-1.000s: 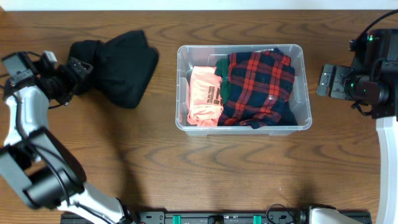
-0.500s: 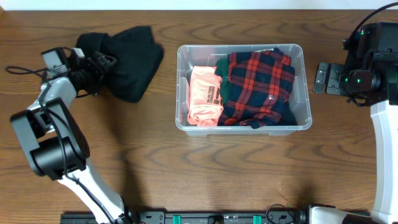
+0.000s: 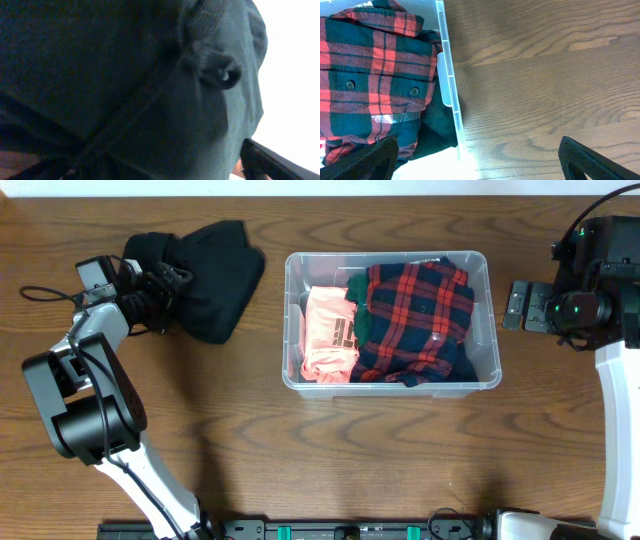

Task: Pack container
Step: 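Grasp the black cloth bundle with the left gripper and lift, then carry the black bundle over the bin's left side and lower it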

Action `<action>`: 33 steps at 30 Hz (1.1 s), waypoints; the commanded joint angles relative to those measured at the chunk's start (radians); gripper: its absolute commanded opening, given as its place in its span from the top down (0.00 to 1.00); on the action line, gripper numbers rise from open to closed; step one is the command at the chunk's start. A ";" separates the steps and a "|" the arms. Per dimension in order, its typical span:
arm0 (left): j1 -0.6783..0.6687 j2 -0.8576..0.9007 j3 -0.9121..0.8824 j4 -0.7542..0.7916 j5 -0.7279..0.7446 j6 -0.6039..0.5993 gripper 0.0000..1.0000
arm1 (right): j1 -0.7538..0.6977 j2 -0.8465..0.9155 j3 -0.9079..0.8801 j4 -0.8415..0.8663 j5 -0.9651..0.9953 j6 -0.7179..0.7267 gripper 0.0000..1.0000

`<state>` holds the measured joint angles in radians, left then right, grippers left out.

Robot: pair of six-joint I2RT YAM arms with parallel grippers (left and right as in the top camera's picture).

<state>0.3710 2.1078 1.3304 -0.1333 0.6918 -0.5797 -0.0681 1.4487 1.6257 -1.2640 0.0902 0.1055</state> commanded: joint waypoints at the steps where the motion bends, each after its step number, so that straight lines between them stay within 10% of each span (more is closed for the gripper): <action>1: -0.008 0.037 -0.006 -0.018 -0.031 -0.009 0.22 | -0.003 0.002 -0.006 -0.002 0.011 -0.003 0.01; 5: -0.008 0.035 -0.006 -0.006 -0.050 0.002 0.73 | -0.003 0.002 -0.006 -0.005 0.011 -0.003 0.01; 9: -0.008 0.020 -0.006 0.001 -0.052 0.006 0.94 | -0.003 0.002 -0.006 -0.008 0.011 -0.003 0.01; 20: -0.029 -0.364 -0.006 -0.034 0.167 0.082 0.94 | -0.003 0.002 -0.006 -0.008 0.011 -0.002 0.01; 33: -0.313 -0.891 -0.006 -0.485 0.192 0.344 0.94 | -0.003 0.002 -0.006 -0.009 0.011 -0.002 0.01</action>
<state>0.1234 1.2766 1.3025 -0.5426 0.8276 -0.3496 -0.0681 1.4487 1.6257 -1.2716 0.0902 0.1055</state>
